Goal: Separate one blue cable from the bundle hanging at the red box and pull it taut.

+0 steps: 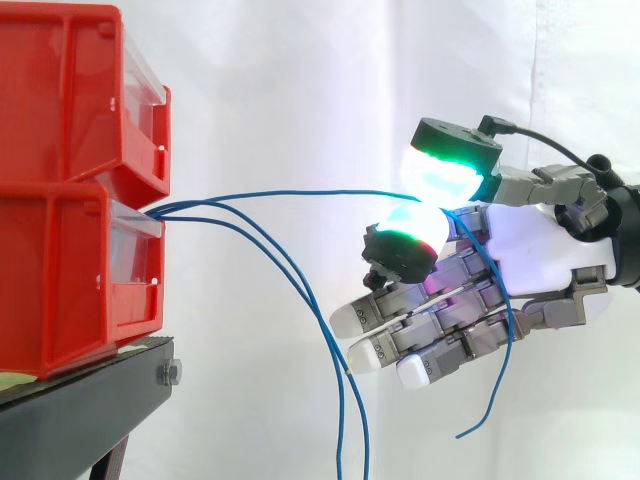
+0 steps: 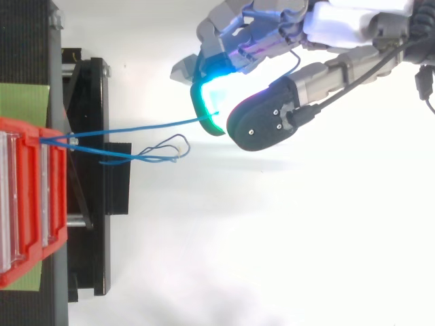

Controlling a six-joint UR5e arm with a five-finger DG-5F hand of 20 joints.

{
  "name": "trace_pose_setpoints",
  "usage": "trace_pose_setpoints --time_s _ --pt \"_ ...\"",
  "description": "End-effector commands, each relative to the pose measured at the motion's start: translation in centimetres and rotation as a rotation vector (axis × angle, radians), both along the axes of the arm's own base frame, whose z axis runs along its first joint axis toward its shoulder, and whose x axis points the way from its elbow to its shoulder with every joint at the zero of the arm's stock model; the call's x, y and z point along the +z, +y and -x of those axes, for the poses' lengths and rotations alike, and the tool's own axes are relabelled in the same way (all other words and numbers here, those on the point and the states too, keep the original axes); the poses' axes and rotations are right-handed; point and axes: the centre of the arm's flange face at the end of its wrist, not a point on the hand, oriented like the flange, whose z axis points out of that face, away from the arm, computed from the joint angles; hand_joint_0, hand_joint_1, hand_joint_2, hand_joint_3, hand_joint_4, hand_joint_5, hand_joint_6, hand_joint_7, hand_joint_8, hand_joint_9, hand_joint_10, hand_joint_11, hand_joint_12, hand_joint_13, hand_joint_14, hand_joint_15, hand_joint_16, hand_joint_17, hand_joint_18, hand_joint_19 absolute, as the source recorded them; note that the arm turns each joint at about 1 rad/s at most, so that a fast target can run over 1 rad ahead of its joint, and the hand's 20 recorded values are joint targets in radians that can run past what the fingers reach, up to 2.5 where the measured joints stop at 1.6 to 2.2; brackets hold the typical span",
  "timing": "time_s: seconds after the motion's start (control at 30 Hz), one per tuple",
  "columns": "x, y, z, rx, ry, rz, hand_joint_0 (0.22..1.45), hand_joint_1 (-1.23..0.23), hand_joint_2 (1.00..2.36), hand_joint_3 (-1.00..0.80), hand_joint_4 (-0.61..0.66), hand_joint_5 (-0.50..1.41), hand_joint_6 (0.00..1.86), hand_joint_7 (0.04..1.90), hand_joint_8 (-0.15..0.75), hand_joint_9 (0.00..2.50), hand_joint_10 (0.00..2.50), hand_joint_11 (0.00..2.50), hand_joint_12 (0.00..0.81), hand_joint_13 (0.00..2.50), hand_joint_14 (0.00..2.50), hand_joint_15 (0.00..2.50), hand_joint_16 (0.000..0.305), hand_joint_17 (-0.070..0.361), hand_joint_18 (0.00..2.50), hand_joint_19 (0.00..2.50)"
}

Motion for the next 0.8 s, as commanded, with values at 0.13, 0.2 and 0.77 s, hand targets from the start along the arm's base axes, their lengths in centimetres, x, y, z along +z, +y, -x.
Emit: trace_pose_setpoints --time_s 0.13,0.2,0.77 --pt "0.05 0.01 0.01 0.002 -0.001 0.006 0.56 -0.74 1.03 -0.07 -0.06 -0.14 0.91 1.26 0.182 0.49 0.0 0.08 0.273 0.48 0.01 0.17 0.037 0.083 0.45 0.32" --pt "-0.06 -0.1 0.01 0.001 0.001 0.007 0.56 -0.74 1.03 -0.06 -0.06 -0.14 0.91 1.27 0.183 0.5 0.0 0.08 0.275 0.48 0.01 0.18 0.037 0.083 0.45 0.32" --pt "-0.03 -0.1 -0.03 0.001 -0.002 0.01 0.56 -0.73 1.02 -0.06 -0.03 -0.13 0.91 1.27 0.195 0.58 0.0 0.17 0.285 0.51 0.01 0.21 0.038 0.085 0.46 0.32"
